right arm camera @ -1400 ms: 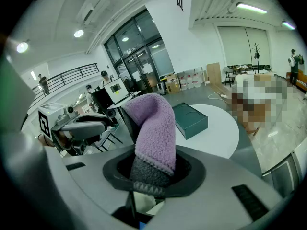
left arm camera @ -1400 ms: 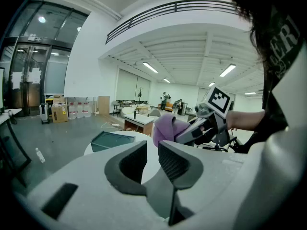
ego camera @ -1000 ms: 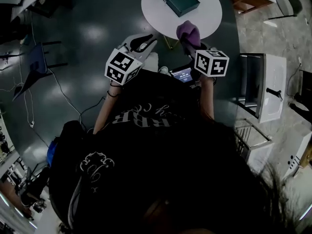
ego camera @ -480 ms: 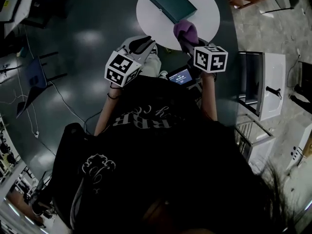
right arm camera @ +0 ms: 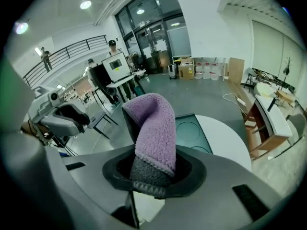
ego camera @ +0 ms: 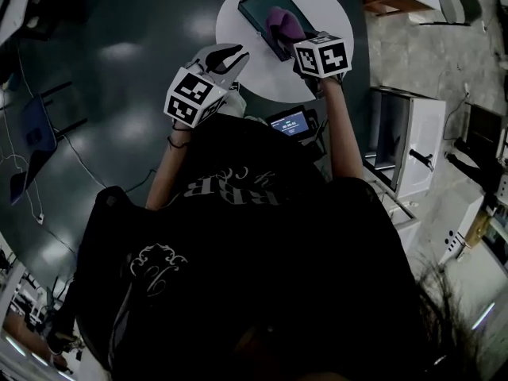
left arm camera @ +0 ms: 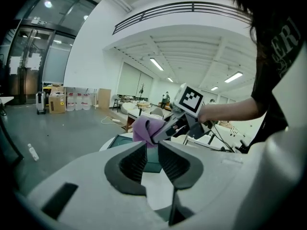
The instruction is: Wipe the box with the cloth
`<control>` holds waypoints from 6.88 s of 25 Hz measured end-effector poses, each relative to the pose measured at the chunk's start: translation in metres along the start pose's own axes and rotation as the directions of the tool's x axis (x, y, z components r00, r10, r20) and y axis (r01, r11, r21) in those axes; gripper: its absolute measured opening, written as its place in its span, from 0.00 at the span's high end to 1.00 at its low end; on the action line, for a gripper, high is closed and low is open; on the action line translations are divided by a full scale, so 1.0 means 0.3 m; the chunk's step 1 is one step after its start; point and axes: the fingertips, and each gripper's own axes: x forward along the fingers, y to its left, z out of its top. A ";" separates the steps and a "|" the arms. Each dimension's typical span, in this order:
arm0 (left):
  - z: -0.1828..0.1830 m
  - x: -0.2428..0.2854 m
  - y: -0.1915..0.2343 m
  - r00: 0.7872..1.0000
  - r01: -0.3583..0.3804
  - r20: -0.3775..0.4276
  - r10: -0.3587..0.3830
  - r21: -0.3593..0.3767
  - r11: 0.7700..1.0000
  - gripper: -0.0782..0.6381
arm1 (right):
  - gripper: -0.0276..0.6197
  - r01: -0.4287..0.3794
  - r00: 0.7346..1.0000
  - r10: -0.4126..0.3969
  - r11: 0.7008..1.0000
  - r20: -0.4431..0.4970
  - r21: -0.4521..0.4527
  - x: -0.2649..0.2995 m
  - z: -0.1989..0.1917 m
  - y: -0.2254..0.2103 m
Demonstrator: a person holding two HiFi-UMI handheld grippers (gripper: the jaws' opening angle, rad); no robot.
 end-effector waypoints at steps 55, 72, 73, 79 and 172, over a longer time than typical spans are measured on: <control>0.058 0.185 -0.188 0.908 -0.390 0.091 0.409 -0.174 0.904 0.80 | 0.79 -0.454 0.857 0.289 0.815 -0.428 -0.359 0.166 -0.202 -0.141; 0.038 0.172 -0.234 0.905 -0.394 0.101 0.414 -0.168 0.904 0.80 | 0.79 -0.357 0.866 0.158 0.859 -0.474 -0.367 0.158 -0.314 -0.334; 0.038 0.178 -0.236 0.907 -0.390 0.101 0.409 -0.166 0.906 0.80 | 0.79 -0.341 0.871 0.147 0.869 -0.469 -0.360 0.155 -0.312 -0.362; 0.043 0.222 -0.269 0.919 -0.364 0.099 0.381 -0.150 0.919 0.80 | 0.79 -0.258 0.895 0.111 0.919 -0.433 -0.298 0.108 -0.318 -0.510; -0.026 0.177 -0.112 0.930 -0.363 -0.026 0.365 -0.208 0.909 0.80 | 0.79 -0.336 0.823 0.037 0.836 -0.566 -0.434 0.246 -0.239 -0.682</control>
